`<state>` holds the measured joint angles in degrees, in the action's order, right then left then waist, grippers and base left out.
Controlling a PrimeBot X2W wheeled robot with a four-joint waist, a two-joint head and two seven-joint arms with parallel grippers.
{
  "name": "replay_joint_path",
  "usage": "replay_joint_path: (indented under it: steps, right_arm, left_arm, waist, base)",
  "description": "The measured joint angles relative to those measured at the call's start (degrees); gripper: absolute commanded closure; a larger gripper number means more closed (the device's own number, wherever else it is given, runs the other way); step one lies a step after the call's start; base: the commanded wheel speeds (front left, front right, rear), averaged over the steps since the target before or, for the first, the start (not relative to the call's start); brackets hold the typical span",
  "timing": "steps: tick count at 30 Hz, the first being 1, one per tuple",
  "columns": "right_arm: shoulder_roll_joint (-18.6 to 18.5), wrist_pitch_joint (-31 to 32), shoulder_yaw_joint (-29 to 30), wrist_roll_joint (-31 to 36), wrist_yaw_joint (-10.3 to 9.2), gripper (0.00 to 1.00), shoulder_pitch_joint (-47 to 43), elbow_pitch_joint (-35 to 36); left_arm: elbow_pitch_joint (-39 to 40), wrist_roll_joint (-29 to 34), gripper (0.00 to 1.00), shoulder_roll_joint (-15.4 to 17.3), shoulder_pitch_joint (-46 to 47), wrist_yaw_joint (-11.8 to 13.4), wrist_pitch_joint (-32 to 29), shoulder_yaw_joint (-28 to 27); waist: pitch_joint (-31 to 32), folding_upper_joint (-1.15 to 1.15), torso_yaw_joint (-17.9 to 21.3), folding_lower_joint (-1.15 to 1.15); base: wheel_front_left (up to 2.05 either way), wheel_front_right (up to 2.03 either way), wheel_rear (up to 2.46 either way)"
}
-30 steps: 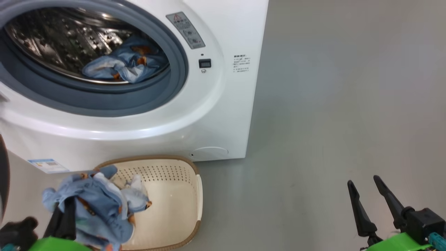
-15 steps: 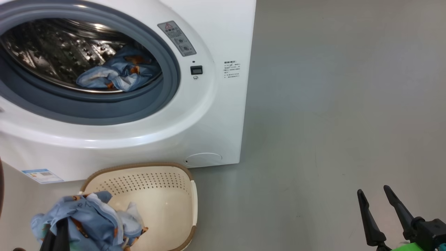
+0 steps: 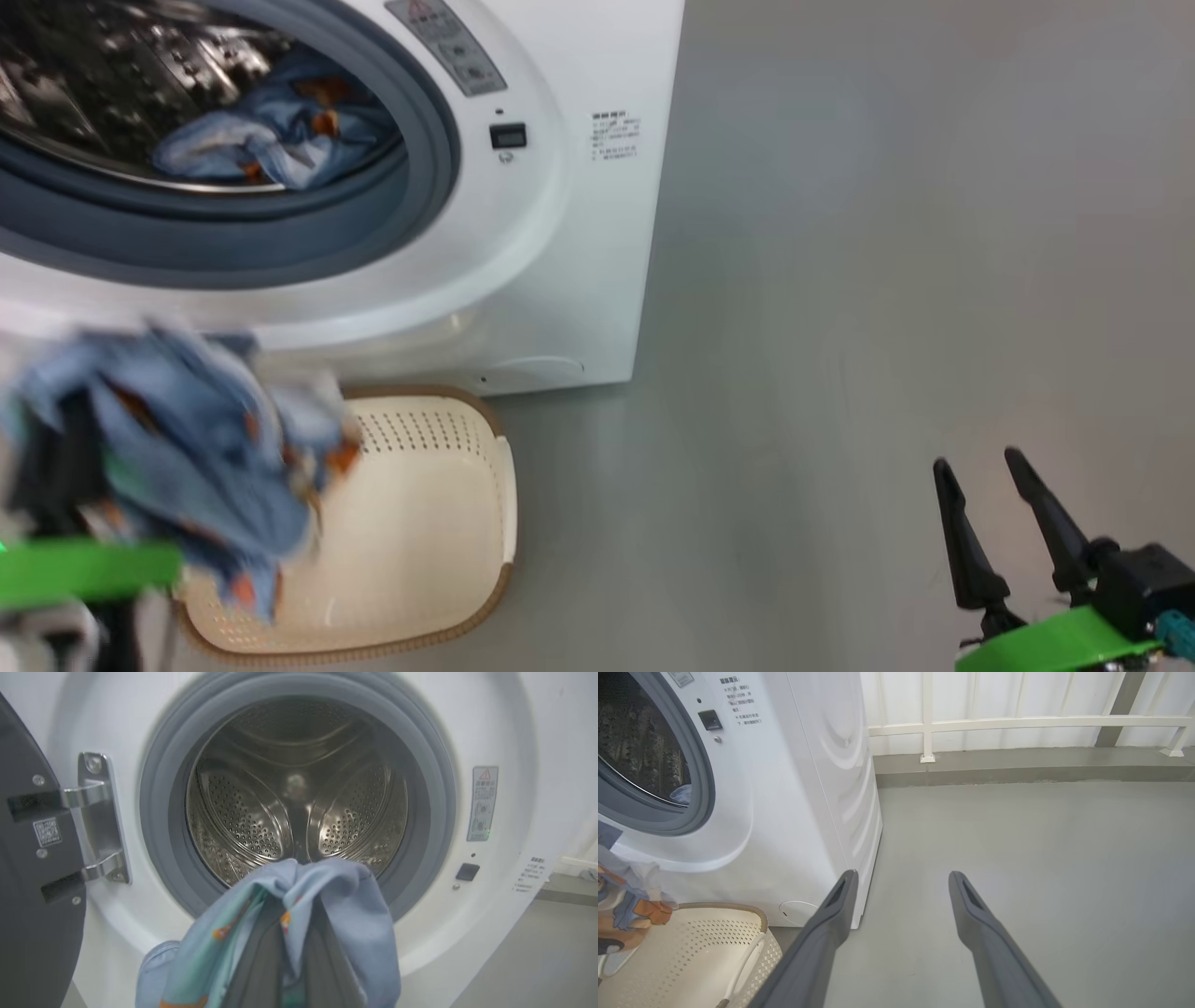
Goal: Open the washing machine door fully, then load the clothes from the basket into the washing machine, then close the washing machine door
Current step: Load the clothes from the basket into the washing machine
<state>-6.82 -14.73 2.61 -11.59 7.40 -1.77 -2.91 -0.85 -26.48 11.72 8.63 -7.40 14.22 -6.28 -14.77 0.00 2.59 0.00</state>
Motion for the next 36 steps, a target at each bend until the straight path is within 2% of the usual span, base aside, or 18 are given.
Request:
replay_joint_path:
  steps: [4,8,12,15,27,33,36]
  right_arm:
    - [0.26,0.01,-0.40,0.02,0.00,0.00,2.17,0.08]
    - [0.79,0.00,-0.98,0.09,0.00,0.00,4.10,0.18]
    - [1.13,0.00,-1.69,0.09,0.00,0.00,5.63,0.29]
    - [1.44,0.00,-2.64,0.09,0.00,0.00,7.11,0.29]
    - [2.93,0.00,-4.31,0.09,0.00,0.00,9.42,0.30]
    - [3.24,0.00,-5.59,0.09,0.00,0.00,10.69,0.43]
    - [3.30,0.00,-5.79,0.09,0.00,0.00,11.20,0.45]
  left_arm:
    - [0.34,0.27,1.00,1.48,10.56,0.00,0.43,-2.19]
    - [-1.47,2.96,1.00,3.58,20.15,0.00,0.48,-1.96]
    - [-7.62,2.99,1.00,3.60,26.64,0.00,0.49,-1.89]
    - [-15.59,3.35,1.00,4.22,30.84,0.00,0.49,-0.92]
    - [-43.37,3.18,1.00,8.71,44.70,0.00,0.47,8.04]
    - [-51.20,1.22,1.00,11.70,52.46,0.00,0.47,11.61]
    - [-51.22,1.01,1.00,12.79,55.69,0.00,0.46,12.12]
  waist:
    - [-2.64,0.00,0.39,0.00]
    - [-5.18,0.00,0.96,0.00]
    - [-7.09,0.00,1.51,0.00]
    - [-8.87,0.00,2.32,0.00]
    - [-14.23,0.00,6.91,0.00]
    - [-16.09,0.00,9.03,0.00]
    - [-16.90,0.00,9.95,0.00]
  base:
    - [0.00,0.00,0.00]
    - [0.00,0.00,0.00]
    - [0.00,0.00,0.00]
    - [0.00,0.00,0.00]
    - [0.00,0.00,0.00]
    - [0.00,0.00,0.00]
    - [0.00,0.00,0.00]
